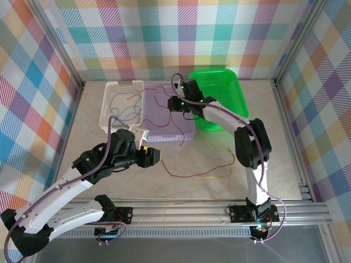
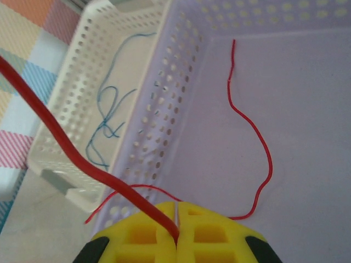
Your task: Untangle the cables
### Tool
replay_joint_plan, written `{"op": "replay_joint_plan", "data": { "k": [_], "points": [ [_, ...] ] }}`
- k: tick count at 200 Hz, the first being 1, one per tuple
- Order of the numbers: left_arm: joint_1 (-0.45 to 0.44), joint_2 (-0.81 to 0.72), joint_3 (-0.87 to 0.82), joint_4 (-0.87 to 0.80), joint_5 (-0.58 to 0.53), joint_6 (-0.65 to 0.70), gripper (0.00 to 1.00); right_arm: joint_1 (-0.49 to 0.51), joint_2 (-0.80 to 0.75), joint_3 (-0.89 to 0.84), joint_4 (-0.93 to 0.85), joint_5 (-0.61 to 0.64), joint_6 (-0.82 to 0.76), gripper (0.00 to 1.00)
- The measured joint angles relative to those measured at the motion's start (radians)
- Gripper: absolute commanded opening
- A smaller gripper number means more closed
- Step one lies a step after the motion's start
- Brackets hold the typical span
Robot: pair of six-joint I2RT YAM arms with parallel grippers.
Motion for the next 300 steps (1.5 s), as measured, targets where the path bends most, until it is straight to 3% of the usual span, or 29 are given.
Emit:
{"op": "replay_joint_plan", "data": {
  "k": [34,67,134,216,264,300],
  "points": [
    [0.0,-0.012,0.0,-0.01,-0.02,-0.001,0.61,-0.011,0.126,0.109,-0.055,0.009,0.029,0.0],
    [0.0,-0.004,0.0,-0.01,-0.035,-0.001,0.61,-0.033,0.135,0.154,-0.09,0.018,0.045,0.0],
    [0.0,0.014,0.0,-0.011,-0.063,-0.001,0.61,-0.059,0.307,0.565,-0.211,0.061,0.029,0.0],
    [0.0,0.016,0.006,-0.018,-0.092,0.0,0.61,-0.048,0.365,0.392,-0.282,0.113,0.053,0.0],
    [0.0,0.039,0.018,-0.019,-0.092,0.001,0.61,-0.032,0.518,0.636,-0.463,0.183,0.056,0.0],
    [0.0,0.051,0.025,-0.025,-0.092,0.004,0.61,-0.038,0.546,0.681,-0.539,0.217,0.063,0.0]
  ]
}}
